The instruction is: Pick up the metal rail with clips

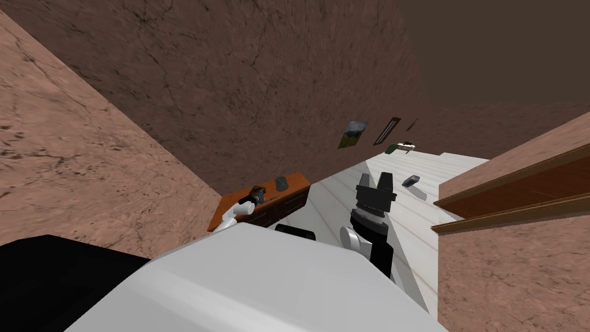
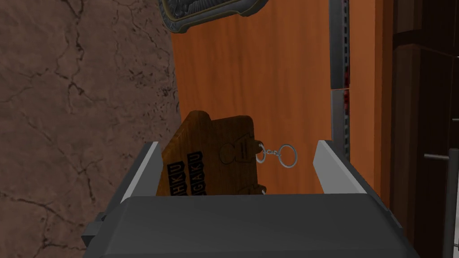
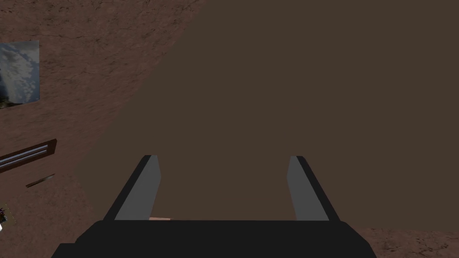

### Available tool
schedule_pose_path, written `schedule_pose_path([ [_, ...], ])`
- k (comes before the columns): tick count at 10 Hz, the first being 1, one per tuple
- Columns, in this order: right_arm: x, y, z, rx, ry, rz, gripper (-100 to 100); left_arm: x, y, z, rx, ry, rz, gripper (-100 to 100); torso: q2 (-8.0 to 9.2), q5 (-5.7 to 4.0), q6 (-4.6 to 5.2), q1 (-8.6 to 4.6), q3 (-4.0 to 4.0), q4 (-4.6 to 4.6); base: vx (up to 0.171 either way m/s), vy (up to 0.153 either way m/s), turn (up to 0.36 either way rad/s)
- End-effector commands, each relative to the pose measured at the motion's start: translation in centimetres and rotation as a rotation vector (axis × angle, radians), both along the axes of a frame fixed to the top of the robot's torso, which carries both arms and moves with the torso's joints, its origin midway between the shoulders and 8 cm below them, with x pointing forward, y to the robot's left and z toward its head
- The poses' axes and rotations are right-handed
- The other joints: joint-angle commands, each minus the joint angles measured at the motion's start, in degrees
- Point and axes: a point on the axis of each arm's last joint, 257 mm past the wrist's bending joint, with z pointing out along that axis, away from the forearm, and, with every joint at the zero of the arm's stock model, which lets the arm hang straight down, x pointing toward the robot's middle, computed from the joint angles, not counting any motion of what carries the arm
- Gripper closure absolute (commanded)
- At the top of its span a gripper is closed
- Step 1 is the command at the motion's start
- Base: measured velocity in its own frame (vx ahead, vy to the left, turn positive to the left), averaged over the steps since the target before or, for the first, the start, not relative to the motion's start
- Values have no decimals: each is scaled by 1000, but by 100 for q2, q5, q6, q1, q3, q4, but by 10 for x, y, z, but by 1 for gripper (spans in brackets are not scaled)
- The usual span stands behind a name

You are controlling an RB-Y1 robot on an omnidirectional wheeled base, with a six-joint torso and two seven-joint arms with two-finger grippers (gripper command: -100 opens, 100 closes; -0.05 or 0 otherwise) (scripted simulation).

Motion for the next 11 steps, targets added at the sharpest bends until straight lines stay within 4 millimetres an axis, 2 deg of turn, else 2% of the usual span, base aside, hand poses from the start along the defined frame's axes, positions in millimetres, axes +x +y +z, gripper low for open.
schedule_pose_path([
  [1, 0, 0, 0, 0, 0, 0, 0, -13, 12, -19, -20, 74, 32, -100, 0, 0, 0, 0, 0, 0, 6, 28, -139],
  [2, 0, 0, 0, 0, 0, 0, 0, -17, 11, -23, -24, 95, 31, -100, 0, -1, 3, 0, 0, 1, 4, 30, -71],
  [7, 0, 0, 0, 0, 0, 0, 0, -54, 42, -63, -84, 286, 107, -100, 1, 0, 0, -1, 1, 0, 3, 32, -103],
  [9, 0, 0, 0, 0, 0, 0, 0, -77, 57, -81, -104, 363, 151, -100, 1, 0, 0, 1, 1, 0, 1, 33, -108],
  [11, 0, 0, 0, 0, 0, 0, 0, -87, 63, -86, -126, 416, 172, -100, 3, 0, -1, -3, 2, 1, 2, 28, -95],
])
